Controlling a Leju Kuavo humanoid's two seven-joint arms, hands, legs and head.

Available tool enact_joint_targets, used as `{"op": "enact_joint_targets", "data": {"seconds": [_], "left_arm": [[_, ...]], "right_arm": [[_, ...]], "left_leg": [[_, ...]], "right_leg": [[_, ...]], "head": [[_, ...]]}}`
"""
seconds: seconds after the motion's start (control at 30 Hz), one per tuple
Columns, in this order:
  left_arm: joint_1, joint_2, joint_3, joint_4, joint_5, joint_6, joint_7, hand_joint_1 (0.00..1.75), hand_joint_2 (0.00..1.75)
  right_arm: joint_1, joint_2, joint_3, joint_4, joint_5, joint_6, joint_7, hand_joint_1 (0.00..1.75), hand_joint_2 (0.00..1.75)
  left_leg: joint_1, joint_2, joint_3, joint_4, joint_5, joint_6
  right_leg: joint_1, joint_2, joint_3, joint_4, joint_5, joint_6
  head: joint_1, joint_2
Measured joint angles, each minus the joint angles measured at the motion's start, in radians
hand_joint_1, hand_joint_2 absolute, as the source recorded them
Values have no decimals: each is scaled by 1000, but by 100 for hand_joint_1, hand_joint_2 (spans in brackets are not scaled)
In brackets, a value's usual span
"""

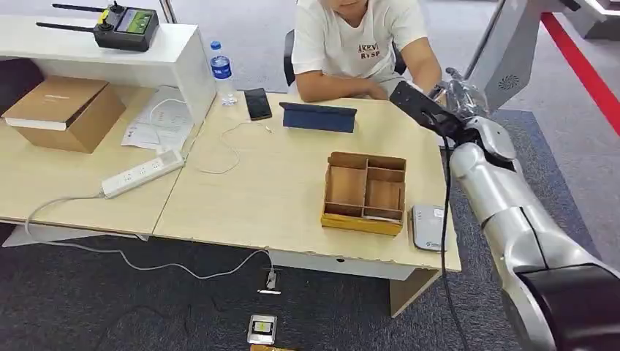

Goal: Pass the card to the sensor for recognition and then transmit it.

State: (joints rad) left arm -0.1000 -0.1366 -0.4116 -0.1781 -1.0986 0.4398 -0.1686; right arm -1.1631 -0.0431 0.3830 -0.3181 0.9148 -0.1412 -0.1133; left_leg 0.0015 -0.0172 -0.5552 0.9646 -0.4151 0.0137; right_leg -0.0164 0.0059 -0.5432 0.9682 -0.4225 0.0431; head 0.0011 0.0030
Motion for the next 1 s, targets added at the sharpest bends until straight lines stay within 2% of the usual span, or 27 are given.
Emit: {"op": "enact_joint_targets", "data": {"seconds": [0.67, 0.77, 0.9, 1.0], "left_arm": [[0, 0, 0, 0, 11, 3, 1, 0, 0], [0, 0, 0, 0, 19, 3, 3, 0, 0], [0, 0, 0, 0, 26, 3, 12, 0, 0], [0, 0, 1, 0, 37, 4, 18, 0, 0]], "right_arm": [[2, 9, 0, 9, 16, -45, -11, 0, 0], [2, 10, 0, 9, 1, -72, -42, 0, 0], [2, 11, -1, 8, -62, -72, -110, 0, 0], [7, 14, -11, 0, -145, -25, -177, 0, 0]], "left_leg": [[0, 0, 0, 0, 0, 0], [0, 0, 0, 0, 0, 0], [0, 0, 0, 0, 0, 0], [0, 0, 0, 0, 0, 0]], "right_leg": [[0, 0, 0, 0, 0, 0], [0, 0, 0, 0, 0, 0], [0, 0, 0, 0, 0, 0], [0, 0, 0, 0, 0, 0]], "head": [[0, 0], [0, 0], [0, 0], [0, 0]]}}
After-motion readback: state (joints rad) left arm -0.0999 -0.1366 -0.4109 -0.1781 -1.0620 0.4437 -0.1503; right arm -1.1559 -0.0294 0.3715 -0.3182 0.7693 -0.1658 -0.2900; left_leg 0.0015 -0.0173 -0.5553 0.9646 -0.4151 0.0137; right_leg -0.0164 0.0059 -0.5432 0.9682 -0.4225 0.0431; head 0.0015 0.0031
